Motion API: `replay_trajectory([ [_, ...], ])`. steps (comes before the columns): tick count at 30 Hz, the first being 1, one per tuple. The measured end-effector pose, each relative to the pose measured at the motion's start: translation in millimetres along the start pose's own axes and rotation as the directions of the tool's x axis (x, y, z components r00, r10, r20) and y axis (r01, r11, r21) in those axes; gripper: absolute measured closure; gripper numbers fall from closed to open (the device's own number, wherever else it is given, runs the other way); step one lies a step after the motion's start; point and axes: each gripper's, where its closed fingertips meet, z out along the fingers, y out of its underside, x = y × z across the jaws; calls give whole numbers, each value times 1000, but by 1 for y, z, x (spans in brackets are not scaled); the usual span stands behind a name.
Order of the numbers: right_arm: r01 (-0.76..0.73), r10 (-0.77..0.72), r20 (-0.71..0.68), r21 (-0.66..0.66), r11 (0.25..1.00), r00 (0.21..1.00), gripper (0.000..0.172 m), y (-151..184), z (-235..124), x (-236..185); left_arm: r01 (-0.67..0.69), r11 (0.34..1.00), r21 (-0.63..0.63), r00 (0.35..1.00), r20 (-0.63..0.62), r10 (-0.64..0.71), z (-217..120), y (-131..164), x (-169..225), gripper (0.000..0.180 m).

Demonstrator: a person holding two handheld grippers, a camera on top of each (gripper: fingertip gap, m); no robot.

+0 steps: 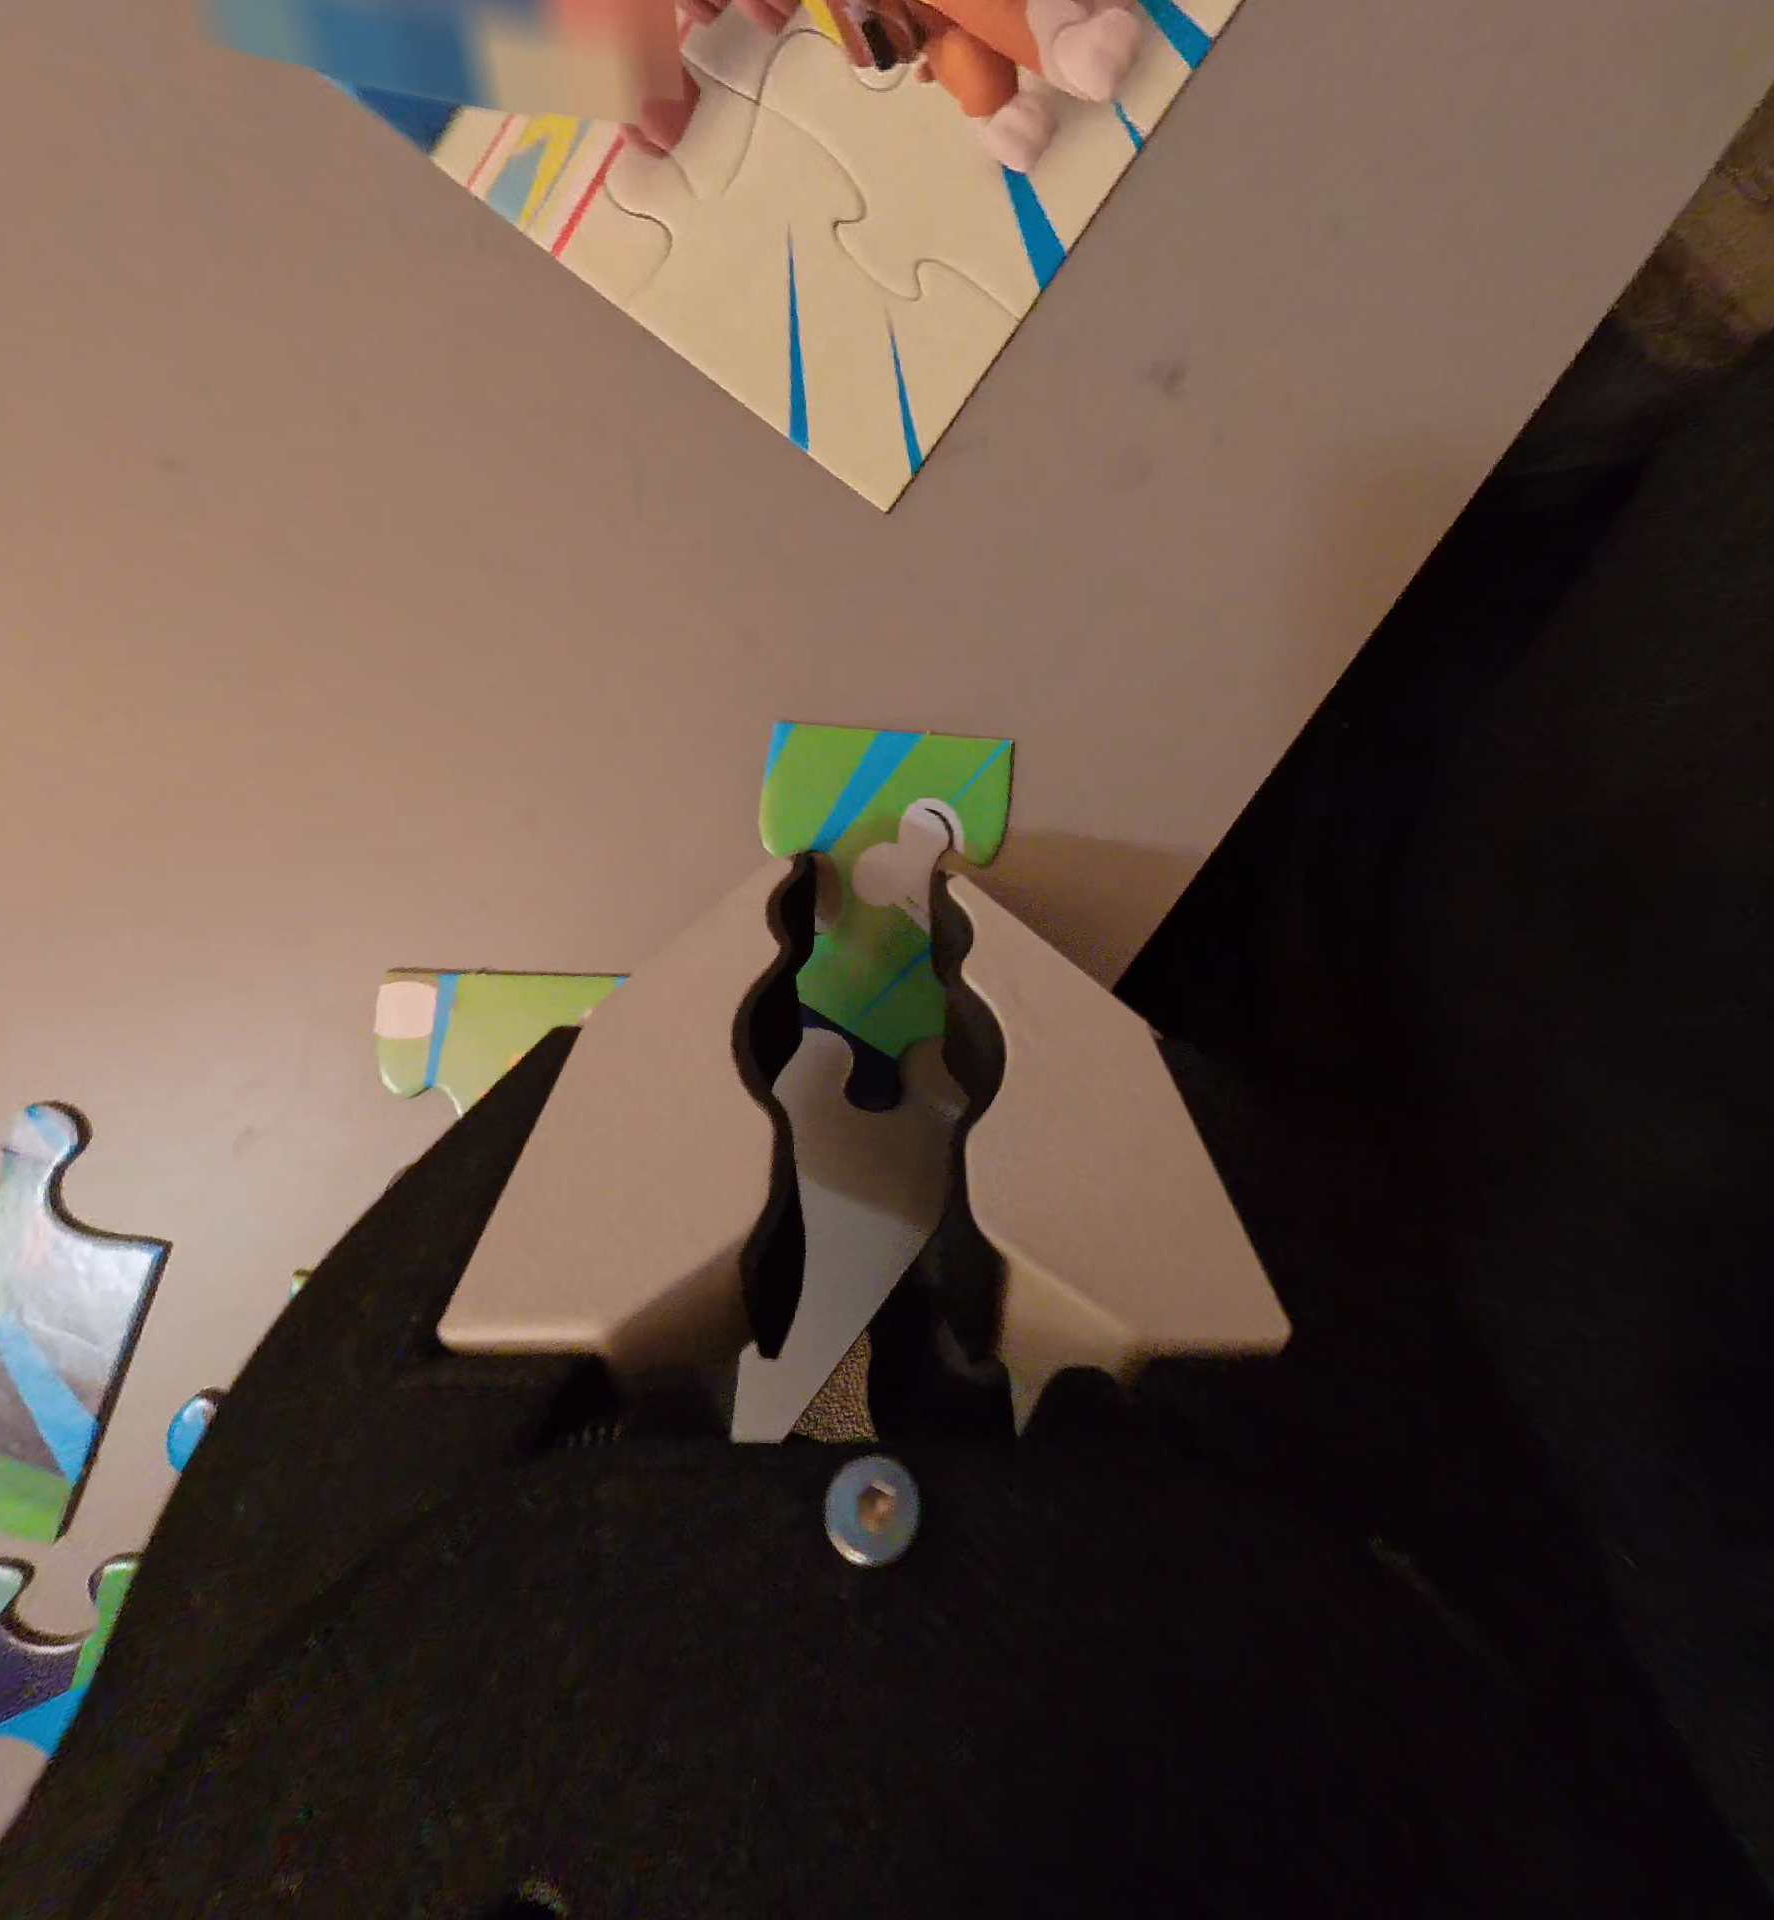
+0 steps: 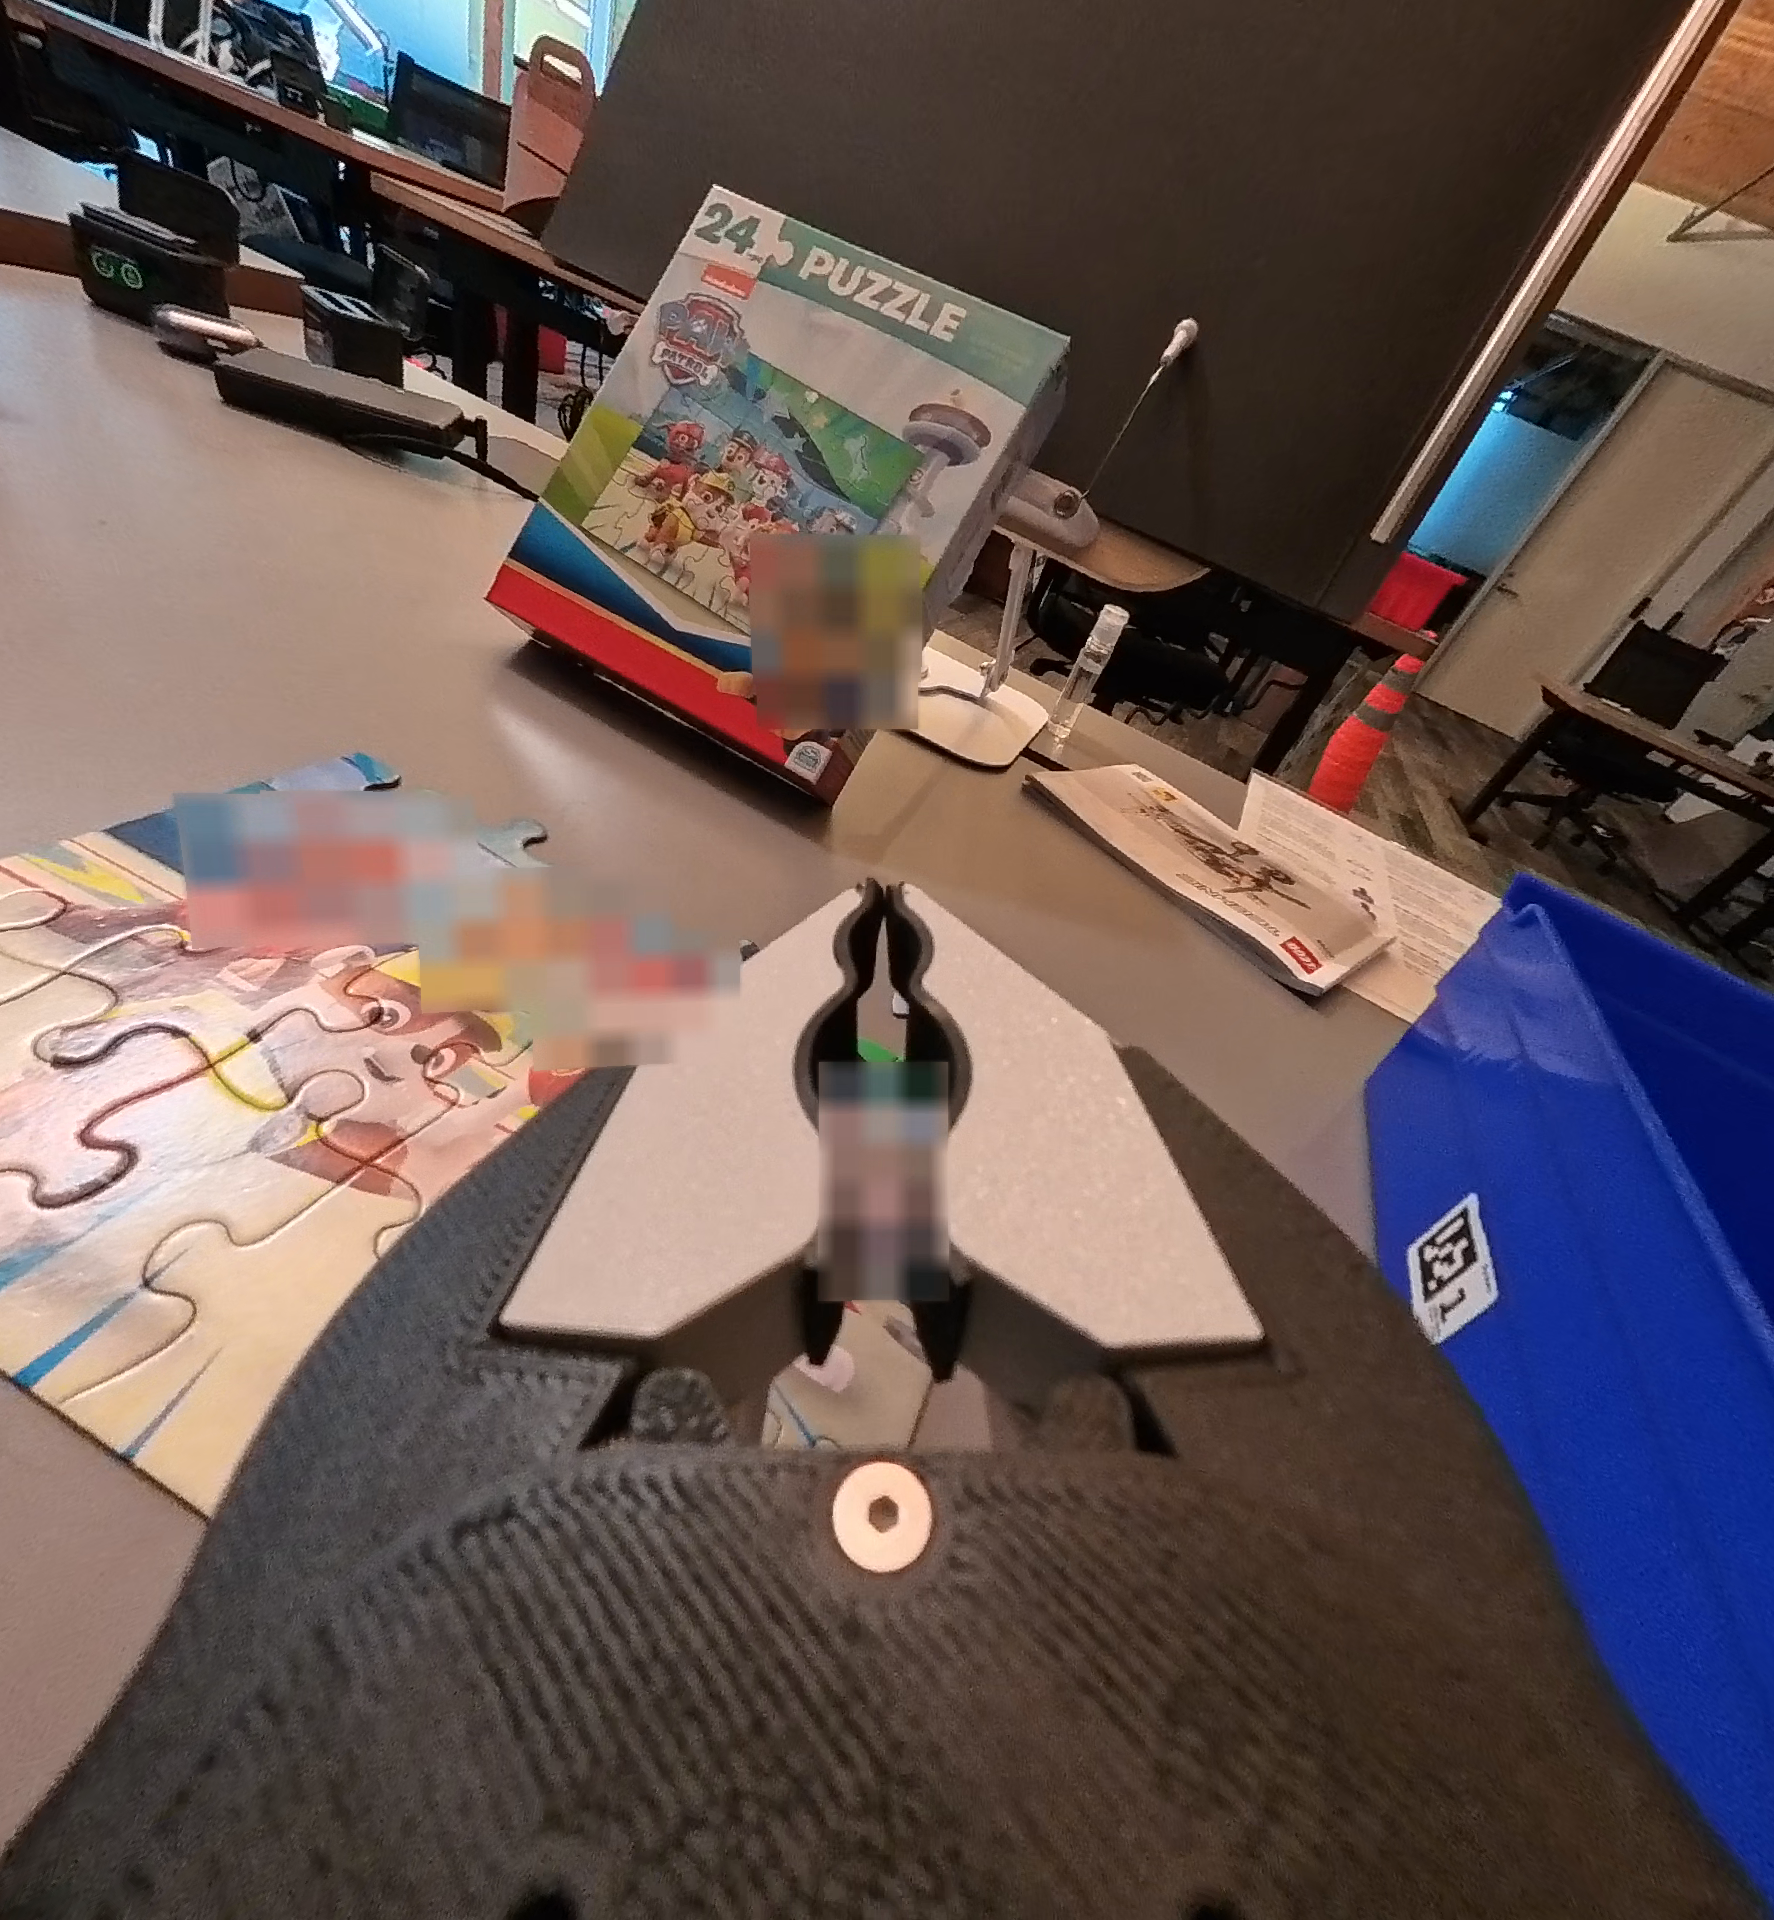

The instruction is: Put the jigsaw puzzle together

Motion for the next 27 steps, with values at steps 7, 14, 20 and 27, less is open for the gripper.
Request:
replay_trajectory([
  [7, 15, -15, 1, 6, 1000, 1000, 172, -2, -1, -2, 20, 1000, -8, 999, 37, -19, 0, 0, -2, 165],
  [14, 16, -16, -1, 17, 1000, 1000, 172, -4, -3, -2, 33, 999, -29, 997, 72, -31, 0, 1, -5, 165],
  [20, 18, -18, 2, 23, 1000, 1000, 172, -5, -3, -3, 42, 998, 37, 999, 31, -43, -3, -11, 3, 180],
  [27, 31, -31, 7, 21, 999, 999, 172, -5, -2, -5, 60, 995, 78, 992, 102, -68, -14, -14, -15, 162],
])
